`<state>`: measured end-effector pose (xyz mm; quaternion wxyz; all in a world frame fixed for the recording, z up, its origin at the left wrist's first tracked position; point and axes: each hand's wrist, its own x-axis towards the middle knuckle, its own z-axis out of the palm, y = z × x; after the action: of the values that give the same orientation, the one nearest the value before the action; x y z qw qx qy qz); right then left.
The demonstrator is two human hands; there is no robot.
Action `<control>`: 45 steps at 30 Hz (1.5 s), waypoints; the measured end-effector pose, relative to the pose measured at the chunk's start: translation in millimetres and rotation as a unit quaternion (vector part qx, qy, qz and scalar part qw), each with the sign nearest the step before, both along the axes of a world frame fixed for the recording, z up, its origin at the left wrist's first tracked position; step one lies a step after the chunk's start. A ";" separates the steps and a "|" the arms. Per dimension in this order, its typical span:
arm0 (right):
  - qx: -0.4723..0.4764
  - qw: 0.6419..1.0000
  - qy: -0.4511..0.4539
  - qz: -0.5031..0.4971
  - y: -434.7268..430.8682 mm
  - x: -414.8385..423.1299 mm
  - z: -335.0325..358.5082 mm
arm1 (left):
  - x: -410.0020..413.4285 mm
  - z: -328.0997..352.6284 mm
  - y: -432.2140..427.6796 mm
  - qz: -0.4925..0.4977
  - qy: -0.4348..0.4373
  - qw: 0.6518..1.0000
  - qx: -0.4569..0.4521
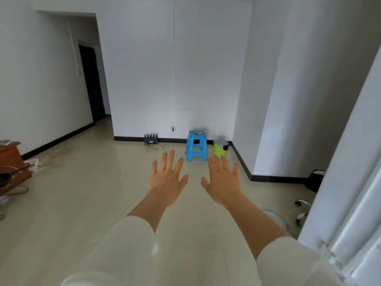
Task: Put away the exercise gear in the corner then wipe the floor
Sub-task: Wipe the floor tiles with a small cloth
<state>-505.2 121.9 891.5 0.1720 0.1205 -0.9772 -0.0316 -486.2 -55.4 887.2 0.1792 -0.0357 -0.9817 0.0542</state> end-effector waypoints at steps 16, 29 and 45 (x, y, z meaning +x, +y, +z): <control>-0.054 0.997 -0.039 -0.050 -88.7 -514.1 -13.0 | -523.7 -10.2 -107.9 -0.012 -0.022 0.997 0.079; -0.037 0.998 -0.032 -0.029 -86.0 -949.8 -14.1 | -955.2 -21.0 -107.3 -0.021 -0.009 0.996 0.084; -0.080 0.991 -0.075 -0.078 -127.0 -1450.2 -54.1 | -1466.2 -51.2 -163.4 0.009 -0.058 0.994 0.091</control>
<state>-1955.4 -5.0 837.3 0.1048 0.0313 -0.9931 0.0428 -1952.4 -218.8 835.9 0.1236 -0.0132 -0.9916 -0.0358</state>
